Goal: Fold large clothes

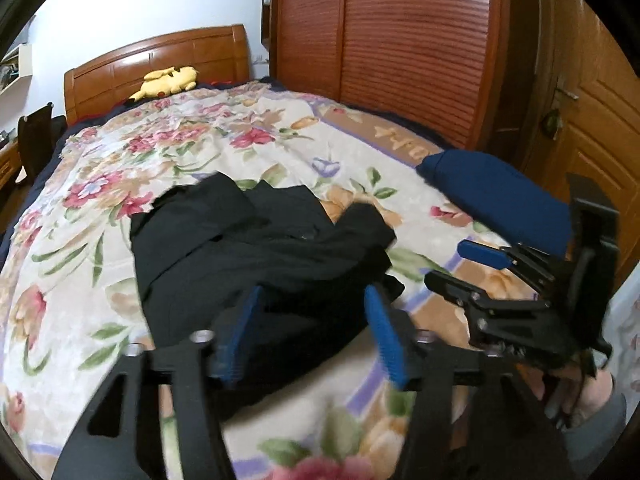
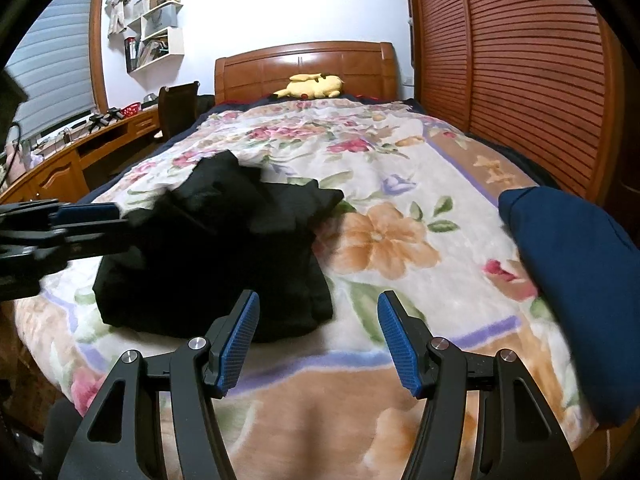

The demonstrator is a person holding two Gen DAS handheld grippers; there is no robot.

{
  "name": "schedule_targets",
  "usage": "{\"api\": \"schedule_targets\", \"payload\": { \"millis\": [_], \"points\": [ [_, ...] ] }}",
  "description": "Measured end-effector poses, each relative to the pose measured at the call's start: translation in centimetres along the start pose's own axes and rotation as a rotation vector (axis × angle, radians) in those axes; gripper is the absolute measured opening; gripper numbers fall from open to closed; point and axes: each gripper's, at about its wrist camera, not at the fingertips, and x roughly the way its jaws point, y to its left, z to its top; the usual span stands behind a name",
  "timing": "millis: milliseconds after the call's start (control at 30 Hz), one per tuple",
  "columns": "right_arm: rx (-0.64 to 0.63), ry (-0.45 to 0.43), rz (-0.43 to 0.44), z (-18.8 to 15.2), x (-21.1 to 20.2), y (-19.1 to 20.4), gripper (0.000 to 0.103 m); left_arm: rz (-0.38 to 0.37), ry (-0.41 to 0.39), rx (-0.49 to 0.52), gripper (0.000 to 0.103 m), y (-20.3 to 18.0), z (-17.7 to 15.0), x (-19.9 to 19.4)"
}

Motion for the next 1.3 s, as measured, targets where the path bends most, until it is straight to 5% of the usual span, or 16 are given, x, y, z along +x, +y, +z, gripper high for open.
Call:
{"api": "schedule_targets", "payload": {
  "millis": [67,567,900,1233,1300],
  "points": [
    [-0.003,-0.004,0.004,-0.1,0.0,-0.1,0.064,0.004,-0.032,-0.014,0.08,1.0,-0.8,-1.3],
    [-0.048,-0.054,0.059,0.5,0.1,2.8,0.064,0.129,-0.061,-0.101,0.08,9.9,-6.2,-4.6],
    [-0.101,-0.112,0.105,1.3,1.6,5.6,0.064,0.178,-0.058,-0.073,0.08,11.1,-8.4,-5.8],
    [-0.058,-0.001,0.091,1.4,6.9,5.5,0.064,0.165,-0.05,-0.067,0.08,11.1,-9.7,-5.8],
    [-0.059,0.001,0.085,1.3,7.3,5.3,0.052,0.167,-0.045,-0.069,0.08,11.1,-9.9,-5.8]
  ]
}}
